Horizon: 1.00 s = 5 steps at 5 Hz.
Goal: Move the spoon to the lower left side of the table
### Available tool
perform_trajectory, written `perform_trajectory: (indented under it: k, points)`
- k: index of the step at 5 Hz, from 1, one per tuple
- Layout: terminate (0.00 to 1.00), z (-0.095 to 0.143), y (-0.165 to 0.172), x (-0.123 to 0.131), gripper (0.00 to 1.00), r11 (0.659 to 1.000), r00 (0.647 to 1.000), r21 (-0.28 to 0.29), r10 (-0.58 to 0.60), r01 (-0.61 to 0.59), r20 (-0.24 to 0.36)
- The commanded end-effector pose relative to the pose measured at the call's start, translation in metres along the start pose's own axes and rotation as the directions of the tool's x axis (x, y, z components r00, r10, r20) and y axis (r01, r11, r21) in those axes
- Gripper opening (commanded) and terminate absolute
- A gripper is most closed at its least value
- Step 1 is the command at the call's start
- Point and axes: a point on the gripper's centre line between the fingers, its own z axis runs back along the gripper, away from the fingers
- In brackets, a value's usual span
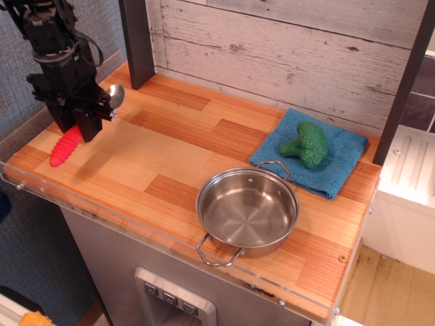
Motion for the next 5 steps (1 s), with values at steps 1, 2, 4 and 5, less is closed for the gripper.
perform_trajectory:
  k: [1, 2, 4, 5]
  points:
    - [0.0, 0.003, 0.01, 0.016, 0.0, 0.996, 0.995, 0.014, -0.092, 0.091, 0.045]
    - [0.0, -0.006, 0.017, 0.014, 0.0, 0.993, 0.993, 0.007, -0.115, 0.115, 0.035]
    - [0.0, -0.009, 0.016, 0.009, 0.0, 0.992, 0.991, -0.006, -0.129, 0.129, 0.027]
    - [0.0, -0.01, 0.015, 0.006, 1.0, 0.992, 0.992, -0.017, -0.128, 0.129, 0.018]
